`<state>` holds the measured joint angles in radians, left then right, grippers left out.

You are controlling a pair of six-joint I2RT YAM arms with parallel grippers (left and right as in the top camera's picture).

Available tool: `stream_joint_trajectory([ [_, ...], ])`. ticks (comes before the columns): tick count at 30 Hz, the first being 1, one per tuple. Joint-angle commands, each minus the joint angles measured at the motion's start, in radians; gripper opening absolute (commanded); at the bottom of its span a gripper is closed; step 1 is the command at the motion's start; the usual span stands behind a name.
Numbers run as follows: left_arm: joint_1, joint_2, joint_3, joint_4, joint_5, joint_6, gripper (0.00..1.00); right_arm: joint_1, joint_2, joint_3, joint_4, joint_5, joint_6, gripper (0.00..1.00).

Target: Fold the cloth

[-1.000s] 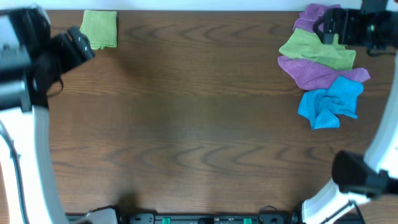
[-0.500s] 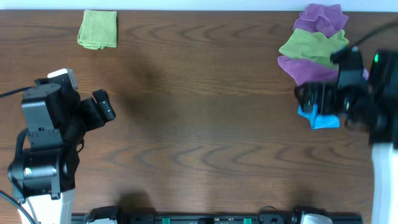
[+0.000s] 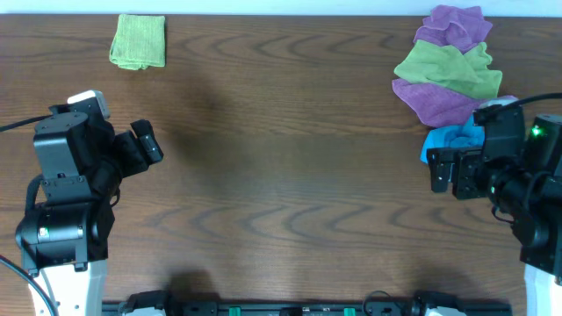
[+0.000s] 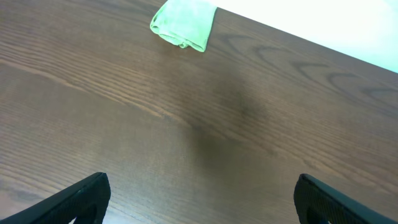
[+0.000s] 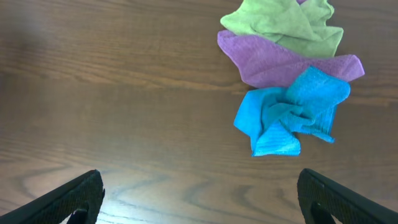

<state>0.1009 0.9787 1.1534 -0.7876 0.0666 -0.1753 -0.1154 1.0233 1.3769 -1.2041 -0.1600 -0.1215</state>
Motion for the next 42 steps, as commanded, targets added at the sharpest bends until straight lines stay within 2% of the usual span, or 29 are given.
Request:
stream_joint_trajectory([
  [1,-0.004,0.003,-0.001,0.003,-0.014,0.011,0.95,0.008,-0.002,-0.007,-0.004,0.011,-0.014,0.99],
  [17,-0.004,0.003,-0.001,-0.002,0.037,0.011,0.96,0.008,-0.002,-0.007,-0.004,0.010,-0.014,0.99],
  [26,-0.004,0.001,-0.001,-0.192,0.043,-0.031,0.95,0.008,-0.002,-0.007,-0.004,0.011,-0.014,0.99],
  [29,-0.010,-0.019,-0.010,-0.203,0.054,-0.030,0.96,0.008,-0.002,-0.007,-0.004,0.011,-0.014,0.99],
  [33,-0.010,-0.138,-0.089,-0.122,0.052,-0.019,0.95,0.008,-0.002,-0.007,-0.004,0.011,-0.014,0.99],
  [42,0.005,-0.544,-0.489,0.158,0.031,0.023,0.95,0.008,-0.002,-0.007,-0.004,0.010,-0.014,0.99],
])
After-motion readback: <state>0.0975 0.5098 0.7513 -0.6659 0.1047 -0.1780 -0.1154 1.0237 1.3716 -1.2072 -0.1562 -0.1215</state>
